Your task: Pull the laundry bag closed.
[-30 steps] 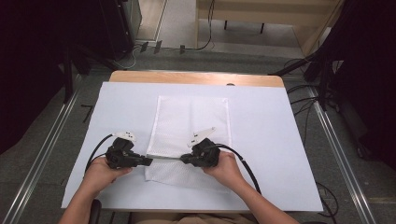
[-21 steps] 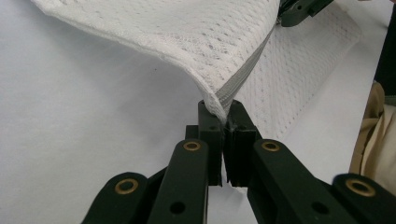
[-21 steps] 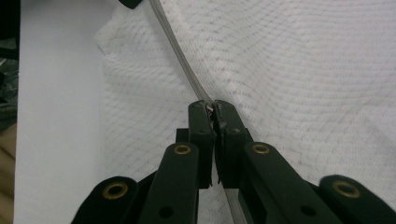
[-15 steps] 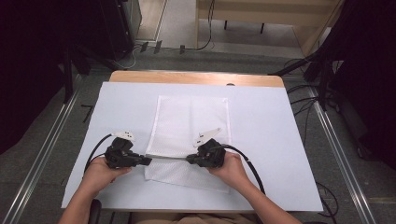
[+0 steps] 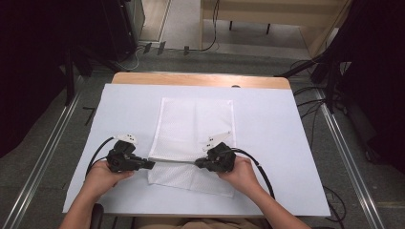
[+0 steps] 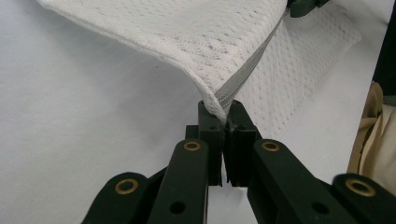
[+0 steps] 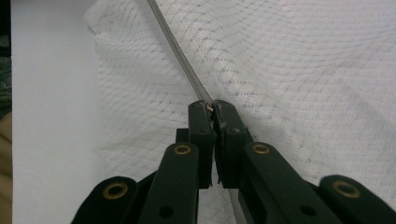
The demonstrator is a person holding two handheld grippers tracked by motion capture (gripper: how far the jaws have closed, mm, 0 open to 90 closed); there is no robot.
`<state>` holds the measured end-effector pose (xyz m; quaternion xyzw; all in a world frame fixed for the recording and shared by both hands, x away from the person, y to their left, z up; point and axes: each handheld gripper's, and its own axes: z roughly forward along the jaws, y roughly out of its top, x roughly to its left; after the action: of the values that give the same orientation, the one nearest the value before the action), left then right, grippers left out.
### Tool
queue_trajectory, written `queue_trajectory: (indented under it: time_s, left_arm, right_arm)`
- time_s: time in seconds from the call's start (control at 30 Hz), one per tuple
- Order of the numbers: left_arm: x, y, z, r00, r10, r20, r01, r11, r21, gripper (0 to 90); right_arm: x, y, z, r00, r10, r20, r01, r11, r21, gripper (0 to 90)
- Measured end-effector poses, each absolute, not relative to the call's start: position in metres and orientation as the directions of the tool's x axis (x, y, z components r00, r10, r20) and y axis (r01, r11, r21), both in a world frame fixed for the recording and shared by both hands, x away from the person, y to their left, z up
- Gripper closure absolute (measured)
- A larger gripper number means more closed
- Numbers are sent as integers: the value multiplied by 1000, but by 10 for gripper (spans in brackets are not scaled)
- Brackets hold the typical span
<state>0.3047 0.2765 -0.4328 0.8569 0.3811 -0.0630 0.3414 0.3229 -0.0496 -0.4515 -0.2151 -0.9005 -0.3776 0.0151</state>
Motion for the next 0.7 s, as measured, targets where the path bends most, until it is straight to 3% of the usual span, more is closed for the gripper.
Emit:
queue_trajectory:
  time_s: [0.7]
  left_arm:
    - [305, 278, -433, 701, 605, -378, 698, -470, 540, 879]
  right_arm:
    - [322, -68, -454, -897, 400, 187, 416, 627, 658, 885]
